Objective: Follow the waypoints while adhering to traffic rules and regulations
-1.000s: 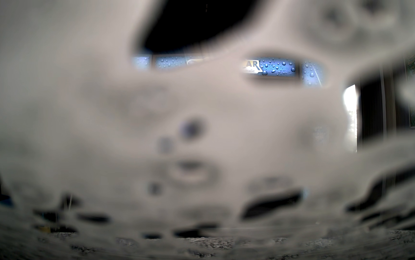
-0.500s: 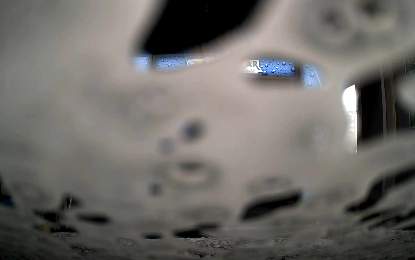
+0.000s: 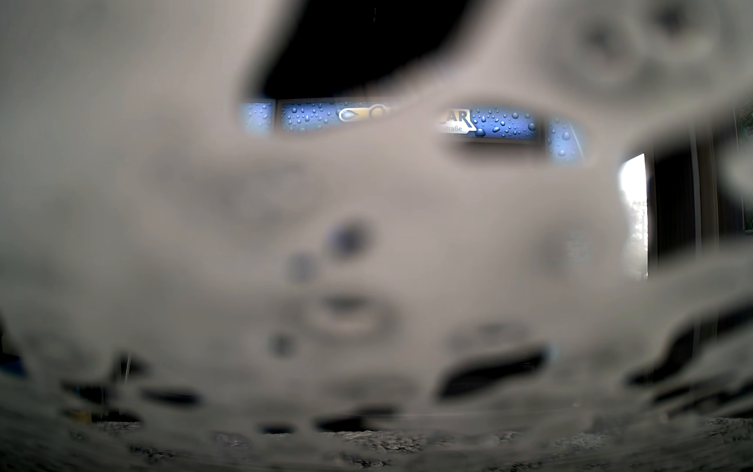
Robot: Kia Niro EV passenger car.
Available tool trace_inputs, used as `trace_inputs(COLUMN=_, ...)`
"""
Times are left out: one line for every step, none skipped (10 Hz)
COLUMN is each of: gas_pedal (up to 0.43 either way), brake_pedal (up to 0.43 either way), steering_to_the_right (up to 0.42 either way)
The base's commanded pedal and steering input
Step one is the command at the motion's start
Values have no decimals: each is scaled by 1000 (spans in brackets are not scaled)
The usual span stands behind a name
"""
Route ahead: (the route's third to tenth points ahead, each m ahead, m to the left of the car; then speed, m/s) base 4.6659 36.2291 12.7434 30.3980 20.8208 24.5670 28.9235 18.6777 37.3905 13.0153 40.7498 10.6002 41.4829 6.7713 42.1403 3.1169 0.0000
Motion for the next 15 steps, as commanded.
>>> trace_inputs(gas_pedal=0, brake_pedal=0, steering_to_the_right=-14)
trace_inputs(gas_pedal=0, brake_pedal=0, steering_to_the_right=-15)
trace_inputs(gas_pedal=0, brake_pedal=0, steering_to_the_right=-15)
trace_inputs(gas_pedal=0, brake_pedal=0, steering_to_the_right=-15)
trace_inputs(gas_pedal=0, brake_pedal=0, steering_to_the_right=-15)
trace_inputs(gas_pedal=0, brake_pedal=0, steering_to_the_right=-15)
trace_inputs(gas_pedal=0, brake_pedal=0, steering_to_the_right=-15)
trace_inputs(gas_pedal=0, brake_pedal=0, steering_to_the_right=-15)
trace_inputs(gas_pedal=0, brake_pedal=0, steering_to_the_right=-14)
trace_inputs(gas_pedal=0, brake_pedal=0, steering_to_the_right=-14)
trace_inputs(gas_pedal=0, brake_pedal=0, steering_to_the_right=-15)
trace_inputs(gas_pedal=0, brake_pedal=0, steering_to_the_right=-14)
trace_inputs(gas_pedal=0, brake_pedal=0, steering_to_the_right=-15)
trace_inputs(gas_pedal=0, brake_pedal=0, steering_to_the_right=-14)
trace_inputs(gas_pedal=0, brake_pedal=0, steering_to_the_right=-15)
